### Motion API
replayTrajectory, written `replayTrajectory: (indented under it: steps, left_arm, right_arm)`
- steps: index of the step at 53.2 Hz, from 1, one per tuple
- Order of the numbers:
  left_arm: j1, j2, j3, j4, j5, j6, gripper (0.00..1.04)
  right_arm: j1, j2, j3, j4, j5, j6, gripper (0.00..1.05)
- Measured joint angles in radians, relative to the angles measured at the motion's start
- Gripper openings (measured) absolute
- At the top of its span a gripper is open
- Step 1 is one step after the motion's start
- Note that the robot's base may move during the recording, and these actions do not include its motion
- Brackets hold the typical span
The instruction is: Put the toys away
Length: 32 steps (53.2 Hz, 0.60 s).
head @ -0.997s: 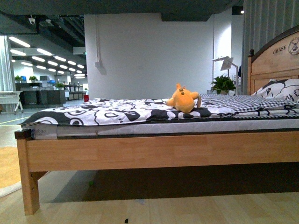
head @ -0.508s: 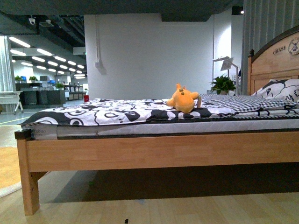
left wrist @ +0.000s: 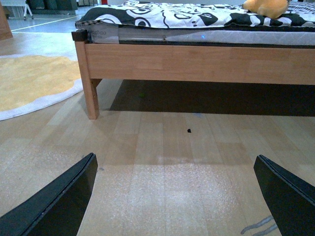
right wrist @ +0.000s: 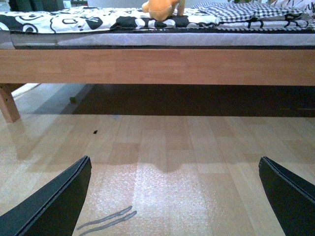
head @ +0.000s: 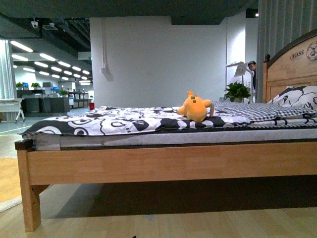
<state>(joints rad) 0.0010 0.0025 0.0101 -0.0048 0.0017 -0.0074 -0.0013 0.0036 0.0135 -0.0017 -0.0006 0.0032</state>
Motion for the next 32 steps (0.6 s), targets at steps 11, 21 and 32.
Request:
replayTrajectory:
  steps: [11,21,32]
  left_arm:
    - [0.000,0.000,0.000,0.000,-0.002,0.000,0.99]
    - [0.000,0.000,0.000,0.000,-0.001,0.000,0.99]
    - [0.000,0.000,0.000,0.000,-0.001,0.000,0.99]
  right_arm:
    - [0.000,0.000,0.000,0.000,0.000,0.000,1.04]
    - [0.000,0.000,0.000,0.000,0.000,0.000,1.04]
    - [0.000,0.000,0.000,0.000,0.000,0.000,1.04]
